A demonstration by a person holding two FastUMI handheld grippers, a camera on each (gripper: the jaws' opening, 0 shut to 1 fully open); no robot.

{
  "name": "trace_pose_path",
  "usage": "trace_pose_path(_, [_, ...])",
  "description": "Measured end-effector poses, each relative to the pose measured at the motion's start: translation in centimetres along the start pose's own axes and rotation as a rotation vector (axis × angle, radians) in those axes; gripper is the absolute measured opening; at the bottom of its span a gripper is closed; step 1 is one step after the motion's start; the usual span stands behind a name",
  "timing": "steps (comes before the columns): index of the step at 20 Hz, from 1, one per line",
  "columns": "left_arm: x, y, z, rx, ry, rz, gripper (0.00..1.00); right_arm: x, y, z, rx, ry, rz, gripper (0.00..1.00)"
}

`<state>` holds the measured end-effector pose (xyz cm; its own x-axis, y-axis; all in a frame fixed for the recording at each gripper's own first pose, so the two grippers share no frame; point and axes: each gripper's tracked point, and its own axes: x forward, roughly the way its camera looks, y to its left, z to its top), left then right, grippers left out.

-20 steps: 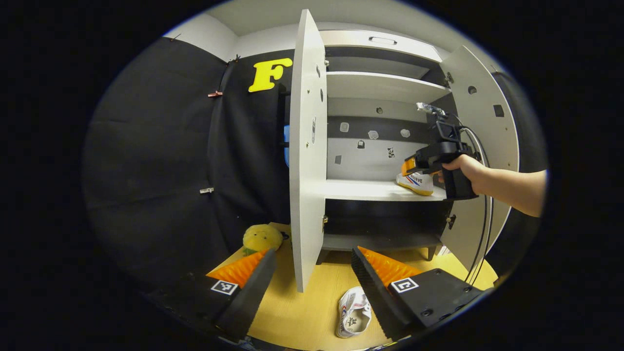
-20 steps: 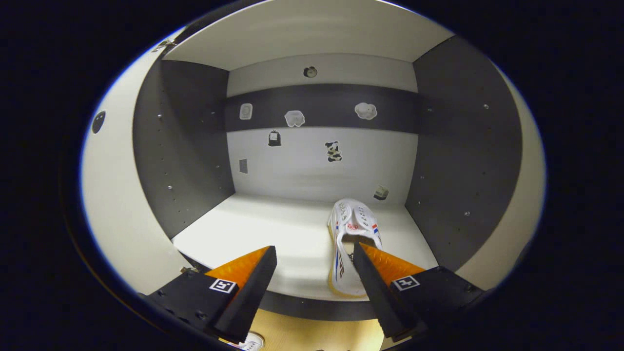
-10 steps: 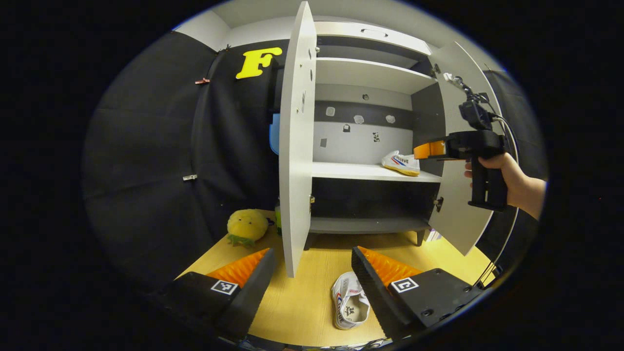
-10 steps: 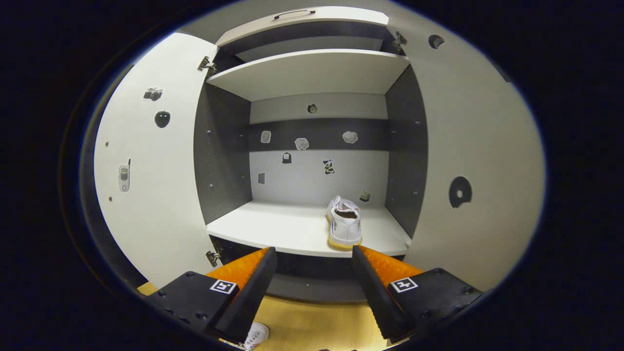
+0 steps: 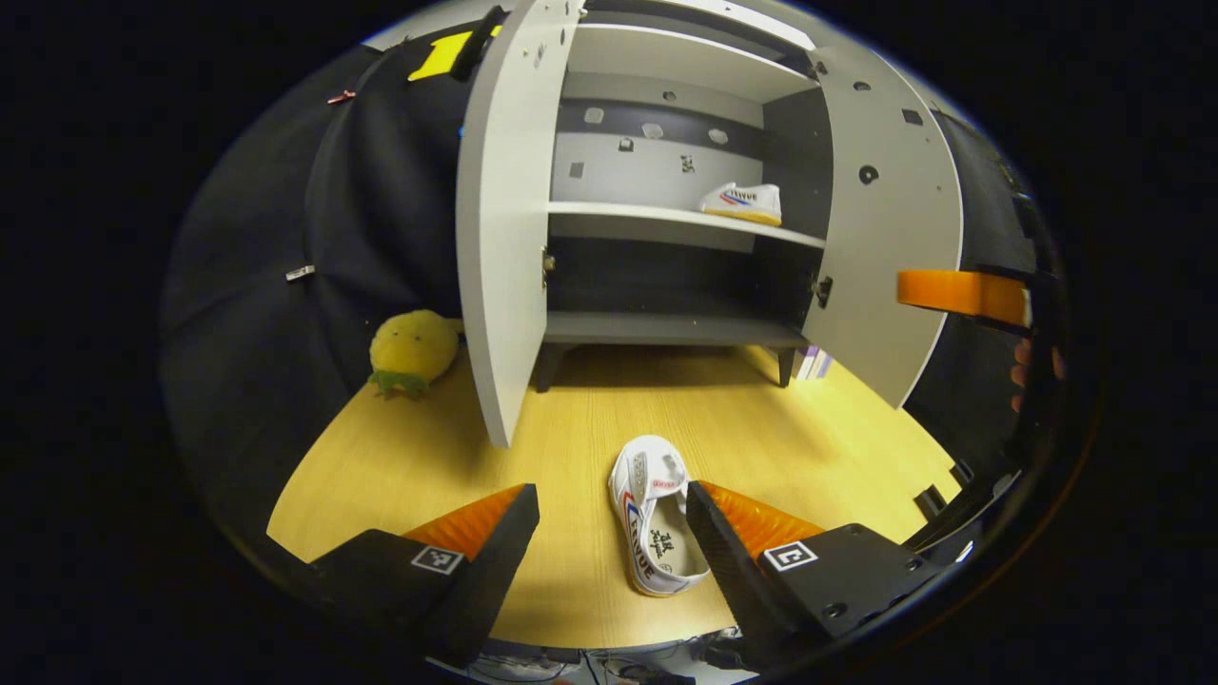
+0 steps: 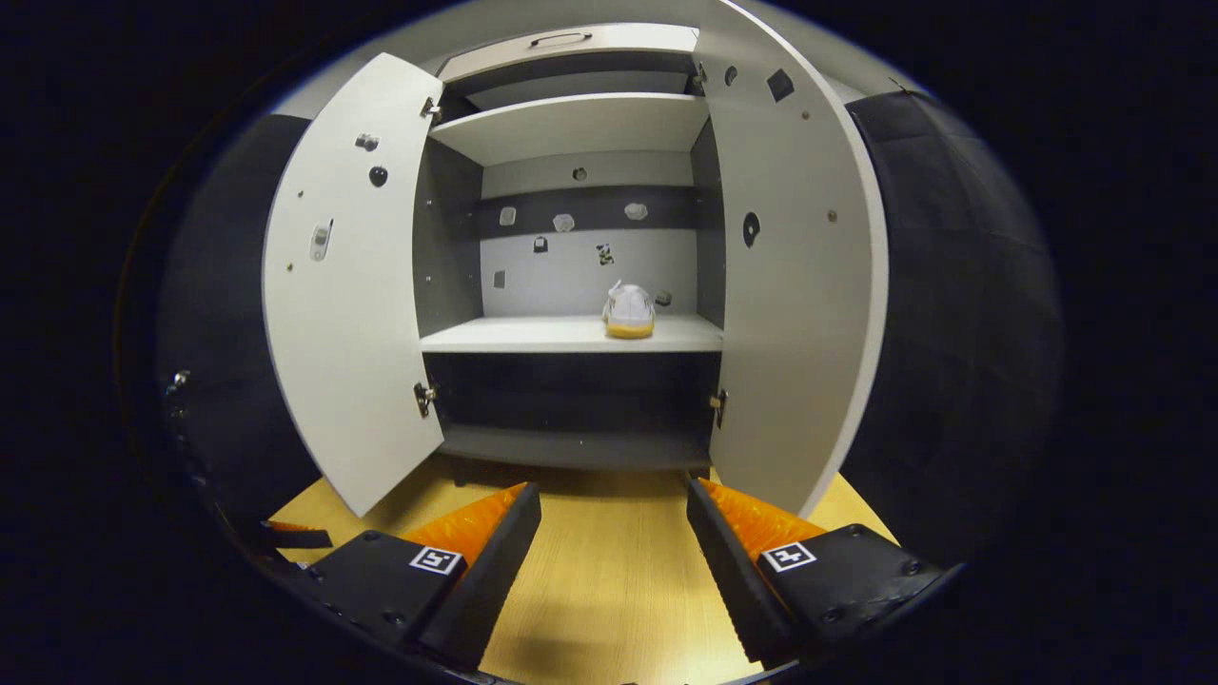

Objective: Grab one shoe with the right hand and put it into the shoe cabinet, grab the other shoe with the left hand and put it into the shoe cabinet; then close the right door with the right hand and the left door with the left hand.

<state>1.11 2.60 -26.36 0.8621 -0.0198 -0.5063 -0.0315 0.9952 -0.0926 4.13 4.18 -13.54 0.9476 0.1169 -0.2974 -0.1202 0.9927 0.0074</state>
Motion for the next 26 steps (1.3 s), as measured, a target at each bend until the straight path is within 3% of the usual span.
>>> trace_pose_path(3, [2.6, -0.9, -2.9, 0.052, 0.060, -0.037, 0.98, -2.7, -1.4, -3.2, -0.002, 0.065, -0.033, 0.99])
trace_pose_path(6, [6.0, -1.0, -6.1, 0.052, 0.151, -0.028, 0.98, -4.4, -2.4, -5.1, 0.021, 0.110, -0.067, 0.98])
trace_pose_path(12, [11.1, -0.5, -7.3, 0.034, 0.215, 0.008, 0.96, -5.8, -3.3, -5.4, 0.006, 0.139, -0.086, 0.98])
trace_pose_path(16, [13.3, -0.3, -6.8, 0.053, 0.225, 0.038, 0.80, -5.2, -3.4, -4.2, -0.019, 0.122, -0.064, 0.99])
trace_pose_path(17, [13.6, -0.6, -6.7, 0.054, 0.227, 0.044, 0.68, -4.9, -3.4, -4.2, -0.024, 0.122, -0.055, 0.98])
trace_pose_path(20, [14.3, -1.5, -6.6, 0.041, 0.230, 0.042, 0.51, -4.0, -3.9, -4.1, -0.030, 0.121, -0.045, 0.99])
trace_pose_path(21, [14.5, -1.2, -6.7, 0.044, 0.237, 0.066, 0.41, -3.8, -4.0, -4.1, -0.029, 0.120, -0.038, 0.99])
trace_pose_path(24, [14.6, -0.1, -7.0, 0.039, 0.269, 0.133, 0.26, -3.1, -4.9, -3.5, -0.036, 0.108, -0.016, 0.99])
trace_pose_path(25, [14.7, 0.3, -7.1, 0.029, 0.273, 0.138, 0.14, -2.9, -4.9, -3.5, -0.036, 0.108, -0.009, 0.99])
trace_pose_path(26, [14.8, 0.3, -7.0, 0.017, 0.271, 0.129, 0.10, -2.8, -5.1, -3.5, -0.035, 0.110, -0.002, 0.99])
